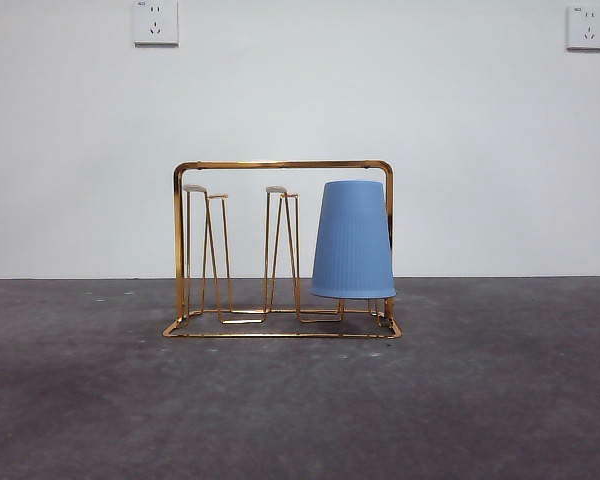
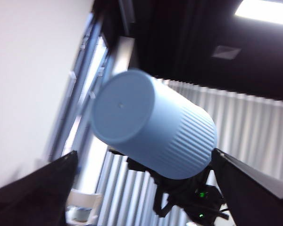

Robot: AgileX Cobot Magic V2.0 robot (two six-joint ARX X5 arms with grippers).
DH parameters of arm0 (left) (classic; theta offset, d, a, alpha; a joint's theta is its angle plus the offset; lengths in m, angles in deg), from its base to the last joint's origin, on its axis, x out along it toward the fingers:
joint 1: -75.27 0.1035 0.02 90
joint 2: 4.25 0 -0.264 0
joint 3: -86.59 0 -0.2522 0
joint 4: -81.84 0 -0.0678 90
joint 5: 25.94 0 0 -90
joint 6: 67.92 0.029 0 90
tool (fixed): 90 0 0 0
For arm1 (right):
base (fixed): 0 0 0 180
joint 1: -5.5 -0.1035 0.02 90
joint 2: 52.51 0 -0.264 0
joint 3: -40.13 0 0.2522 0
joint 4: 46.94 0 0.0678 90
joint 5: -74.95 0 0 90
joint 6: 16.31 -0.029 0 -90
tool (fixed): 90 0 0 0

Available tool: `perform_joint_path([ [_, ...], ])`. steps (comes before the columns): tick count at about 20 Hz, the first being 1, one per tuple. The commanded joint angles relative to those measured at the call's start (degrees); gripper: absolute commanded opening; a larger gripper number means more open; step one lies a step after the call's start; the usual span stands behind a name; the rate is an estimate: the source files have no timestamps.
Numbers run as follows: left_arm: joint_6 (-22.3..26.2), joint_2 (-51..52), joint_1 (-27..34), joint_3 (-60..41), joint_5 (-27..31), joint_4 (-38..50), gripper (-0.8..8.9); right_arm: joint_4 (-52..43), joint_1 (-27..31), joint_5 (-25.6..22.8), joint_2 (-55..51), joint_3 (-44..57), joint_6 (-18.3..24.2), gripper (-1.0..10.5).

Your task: Pick up cup 1,put cup 1 in the cup rack,pick up cup 2,put cup 2 in the cup rack

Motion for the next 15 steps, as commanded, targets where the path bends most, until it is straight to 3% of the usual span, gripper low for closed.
perform_joint_path([
  [1, -4.87, -2.71, 0.0, -0.33, -0.83, 6.91, 4.77, -2.56, -0.07, 1.44, 0.09, 0.15, 0.15, -0.2],
  [10, -15.32, -9.88, 2.67, -0.33, -2.1, 26.95, 4.77, -4.39, -0.07, 3.45, 0.61, 0.15, 0.42, -0.2],
  [15, -18.43, -12.28, 3.04, -0.33, -2.08, 30.93, 4.77, -6.8, -0.07, 4.44, 2.6, 0.15, 0.15, -0.2],
])
